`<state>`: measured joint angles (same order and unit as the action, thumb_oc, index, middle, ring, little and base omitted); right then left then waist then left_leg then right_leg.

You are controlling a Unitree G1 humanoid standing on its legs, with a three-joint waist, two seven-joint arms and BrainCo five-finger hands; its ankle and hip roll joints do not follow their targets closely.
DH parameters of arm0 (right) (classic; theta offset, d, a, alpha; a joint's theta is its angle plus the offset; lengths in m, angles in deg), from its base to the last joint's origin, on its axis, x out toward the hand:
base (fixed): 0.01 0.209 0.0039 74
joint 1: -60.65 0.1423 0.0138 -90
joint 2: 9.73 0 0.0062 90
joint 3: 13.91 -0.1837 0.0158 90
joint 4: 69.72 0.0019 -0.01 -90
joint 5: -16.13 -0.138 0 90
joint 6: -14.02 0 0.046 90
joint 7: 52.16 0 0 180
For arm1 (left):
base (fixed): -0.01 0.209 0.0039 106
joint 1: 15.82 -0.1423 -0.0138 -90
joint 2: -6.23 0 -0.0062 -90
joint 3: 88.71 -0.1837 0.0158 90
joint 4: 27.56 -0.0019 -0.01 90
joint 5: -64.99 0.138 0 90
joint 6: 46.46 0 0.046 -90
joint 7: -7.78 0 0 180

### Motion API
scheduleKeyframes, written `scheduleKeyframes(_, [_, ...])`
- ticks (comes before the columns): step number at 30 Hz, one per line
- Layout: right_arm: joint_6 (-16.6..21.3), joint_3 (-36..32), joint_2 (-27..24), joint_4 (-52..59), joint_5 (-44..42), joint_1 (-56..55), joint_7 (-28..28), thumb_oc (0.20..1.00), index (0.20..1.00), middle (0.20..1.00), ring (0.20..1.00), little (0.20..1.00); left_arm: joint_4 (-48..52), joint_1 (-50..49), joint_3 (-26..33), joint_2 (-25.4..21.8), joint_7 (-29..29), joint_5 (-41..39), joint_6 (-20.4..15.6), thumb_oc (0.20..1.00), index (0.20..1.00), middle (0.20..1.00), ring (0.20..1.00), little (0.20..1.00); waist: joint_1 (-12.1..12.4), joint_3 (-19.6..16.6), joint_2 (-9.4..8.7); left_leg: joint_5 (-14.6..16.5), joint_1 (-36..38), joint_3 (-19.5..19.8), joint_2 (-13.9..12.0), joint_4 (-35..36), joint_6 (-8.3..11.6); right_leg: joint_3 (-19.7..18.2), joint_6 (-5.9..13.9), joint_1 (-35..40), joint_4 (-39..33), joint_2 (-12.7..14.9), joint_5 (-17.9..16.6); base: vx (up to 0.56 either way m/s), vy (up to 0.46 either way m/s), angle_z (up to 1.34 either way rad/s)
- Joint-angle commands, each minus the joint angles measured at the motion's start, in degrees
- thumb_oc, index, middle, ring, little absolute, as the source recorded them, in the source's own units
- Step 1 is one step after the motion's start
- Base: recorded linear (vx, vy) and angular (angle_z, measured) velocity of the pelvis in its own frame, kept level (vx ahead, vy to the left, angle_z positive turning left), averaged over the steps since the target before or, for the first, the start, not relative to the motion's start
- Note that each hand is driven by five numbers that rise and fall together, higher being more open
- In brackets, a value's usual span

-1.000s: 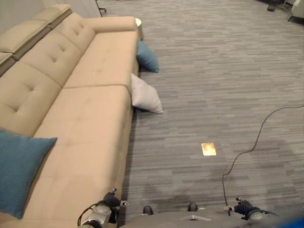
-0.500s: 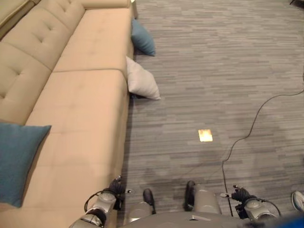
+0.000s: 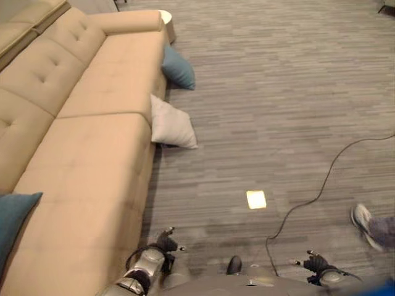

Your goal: Pick up all the scattered cushions and arrange them neatly on the sofa.

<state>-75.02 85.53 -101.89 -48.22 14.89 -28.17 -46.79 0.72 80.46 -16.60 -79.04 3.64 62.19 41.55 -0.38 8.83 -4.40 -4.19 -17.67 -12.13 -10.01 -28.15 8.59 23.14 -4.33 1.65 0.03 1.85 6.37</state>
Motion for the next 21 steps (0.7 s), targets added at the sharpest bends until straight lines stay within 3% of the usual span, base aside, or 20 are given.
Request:
scheduleKeyframes(1, [1.19, 0.98, -2.49, 0.06, -0.77, 0.96, 0.83, 1.000, 1.000, 1.000, 1.000, 1.000, -0.19, 1.70, 0.77, -0.54, -0.63, 0.72, -1.04, 1.000, 1.000, 1.000, 1.000, 1.000, 2.32, 2.87, 1.53, -3.15, 3.99, -0.49, 4.52, 20.61, -2.63, -4.45, 9.81, 1.90, -0.72, 0.47, -3.87, 0.54, -0.007, 0.04])
scheduleKeyframes(3, [1.28, 1.29, -2.41, -0.49, -0.49, 1.06, 0.79, 1.000, 1.000, 1.000, 1.000, 1.000, -0.79, 1.09, 1.41, -0.56, -0.82, 0.69, -0.91, 1.000, 1.000, 1.000, 1.000, 1.000, 3.55, 2.51, 1.71, -5.75, 2.99, 0.48, 4.76, 25.54, -2.31, -5.23, 10.00, 4.13, -0.42, -0.60, -1.98, 0.50, -0.009, -0.54])
scheduleKeyframes(4, [1.23, 1.56, -2.19, -0.77, 0.03, 1.43, 0.59, 1.000, 1.000, 1.000, 1.000, 1.000, -0.98, 0.75, 1.79, -0.81, -0.64, 0.63, -0.86, 1.000, 1.000, 1.000, 1.000, 1.000, 3.74, 2.16, 1.53, -5.43, 4.50, 0.54, 4.83, 25.70, -2.60, -5.77, 10.10, 4.86, 0.23, -0.70, -1.00, 0.52, 0.009, -0.74])
scheduleKeyframes(7, [1.31, 1.99, -1.12, -0.80, 1.44, 1.59, 0.24, 1.000, 1.000, 1.000, 1.000, 1.000, -1.03, -0.93, 2.79, -1.28, -0.42, 0.63, -0.84, 1.000, 1.000, 1.000, 1.000, 1.000, 5.37, 1.12, 0.08, -0.99, 5.44, -0.10, 6.62, 20.81, -4.86, -6.68, 11.42, 5.55, 7.70, 1.69, 0.79, 0.45, 0.069, -0.74])
scheduleKeyframes(8, [1.35, 1.88, -0.87, -0.74, 1.60, 1.55, 0.10, 1.000, 1.000, 1.000, 1.000, 1.000, -1.00, -0.88, 3.01, -1.49, -0.43, 0.49, -0.79, 1.000, 1.000, 1.000, 1.000, 1.000, 5.43, 1.09, -0.35, 0.42, 6.19, -0.91, 7.00, 20.26, -5.72, -6.51, 12.52, 4.78, 11.57, 3.00, -0.62, 0.37, 0.131, -0.65])
scheduleKeyframes(10, [1.31, 1.83, -0.68, -0.19, 1.92, 2.11, -0.01, 1.000, 1.000, 1.000, 1.000, 1.000, -0.18, -0.78, 3.42, -2.27, -0.97, -0.41, -0.77, 1.000, 1.000, 1.000, 1.000, 1.000, 5.53, 1.54, -0.59, 4.46, 10.16, -1.50, 8.72, 19.68, -8.92, -7.70, 15.41, -1.75, 26.26, 6.77, -9.39, 0.37, 0.165, -0.28])
scheduleKeyframes(11, [1.31, 1.83, -0.68, -0.19, 1.92, 2.11, -0.01, 1.000, 1.000, 1.000, 1.000, 1.000, -0.18, -0.78, 3.42, -2.27, -0.97, -0.41, -0.77, 1.000, 1.000, 1.000, 1.000, 1.000, 5.53, 1.53, -0.59, 4.46, 10.15, -1.50, 8.72, 19.68, -8.91, -7.70, 15.41, -1.76, 26.26, 6.77, -9.39, 0.34, 0.150, -0.02])
scheduleKeyframes(12, [1.17, 1.96, -0.56, -0.09, 1.82, 2.65, 0.05, 1.000, 1.000, 1.000, 1.000, 1.000, 0.25, -0.31, 3.52, -2.76, -1.33, -1.08, -0.75, 1.000, 1.000, 1.000, 1.000, 1.000, 4.79, 2.43, 0.37, 6.22, 12.74, -0.98, 8.69, 19.71, -10.05, -8.43, 14.87, -5.59, 32.77, 7.43, -10.62, 0.40, 0.100, 0.07])
scheduleKeyframes(13, [1.03, 2.40, -0.52, -0.13, 1.98, 3.21, 0.11, 1.000, 1.000, 1.000, 1.000, 1.000, 0.19, 0.04, 4.04, -3.20, -1.73, -1.77, -0.77, 1.000, 1.000, 1.000, 1.000, 1.000, 4.56, 2.52, 1.16, 7.39, 15.48, -0.42, 8.89, 20.78, -10.13, -6.57, 13.81, -9.07, 31.33, 9.16, -8.91, 0.40, 0.099, 0.15])
scheduleKeyframes(15, [1.09, 2.53, -0.65, -0.09, 1.88, 3.45, -0.03, 1.000, 1.000, 1.000, 1.000, 1.000, 0.04, 0.07, 4.22, -3.18, -1.64, -2.14, -0.89, 1.000, 1.000, 1.000, 1.000, 1.000, 4.33, 2.55, 1.32, 7.71, 16.68, 0.19, 9.13, 21.55, -9.92, -6.16, 13.46, -10.16, 28.78, 9.13, -8.27, 0.35, -0.025, 0.13])
scheduleKeyframes(16, [1.21, 2.95, -0.92, 0.14, 1.75, 3.88, -0.06, 1.000, 1.000, 1.000, 1.000, 1.000, -0.35, 0.25, 4.51, -3.12, -1.74, -2.38, -1.00, 1.000, 1.000, 1.000, 1.000, 1.000, 3.42, 3.00, 1.24, 8.61, 18.73, 1.67, 10.09, 22.40, -9.54, -7.64, 13.19, -12.05, 22.43, 7.40, -7.38, 0.35, -0.069, 0.26])
scheduleKeyframes(17, [1.21, 2.95, -0.93, 0.13, 1.74, 3.91, -0.06, 1.000, 1.000, 1.000, 1.000, 1.000, -0.36, 0.27, 4.53, -3.11, -1.74, -2.38, -1.00, 1.000, 1.000, 1.000, 1.000, 1.000, 3.38, 2.89, 1.31, 8.51, 18.59, 1.71, 10.00, 22.43, -9.51, -7.55, 13.14, -12.05, 22.12, 7.28, -7.60, 0.39, -0.120, 0.26])
scheduleKeyframes(19, [1.39, 3.23, -1.13, 0.66, 1.14, 4.11, -0.04, 1.000, 1.000, 1.000, 1.000, 1.000, -1.00, 0.56, 4.69, -2.86, -1.69, -2.03, -1.17, 1.000, 1.000, 1.000, 1.000, 1.000, 1.97, 3.24, 0.54, 9.91, 21.30, 3.54, 11.37, 23.66, -8.61, -10.92, 13.67, -13.88, 8.68, 5.14, -9.96, 0.43, -0.173, 0.49])
scheduleKeyframes(20, [1.22, 3.27, -1.31, 0.98, 0.99, 4.07, -0.32, 1.000, 1.000, 1.000, 1.000, 1.000, -1.47, 0.87, 4.94, -2.76, -1.45, -1.49, -1.37, 1.000, 1.000, 1.000, 1.000, 1.000, 0.30, 2.87, 0.62, 10.97, 23.55, 5.63, 11.56, 24.69, -7.72, -15.09, 14.75, -16.35, 2.50, 4.26, -12.29, 0.42, -0.158, 0.72])
scheduleKeyframes(21, [1.22, 3.28, -1.35, 0.98, 0.99, 4.07, -0.32, 1.000, 1.000, 1.000, 1.000, 1.000, -1.47, 0.86, 4.95, -2.72, -1.45, -1.48, -1.37, 1.000, 1.000, 1.000, 1.000, 1.000, 0.24, 2.93, 0.79, 11.09, 23.67, 5.71, 11.41, 24.67, -7.69, -14.96, 14.74, -16.13, 2.38, 4.13, -12.29, 0.51, -0.198, 0.82])
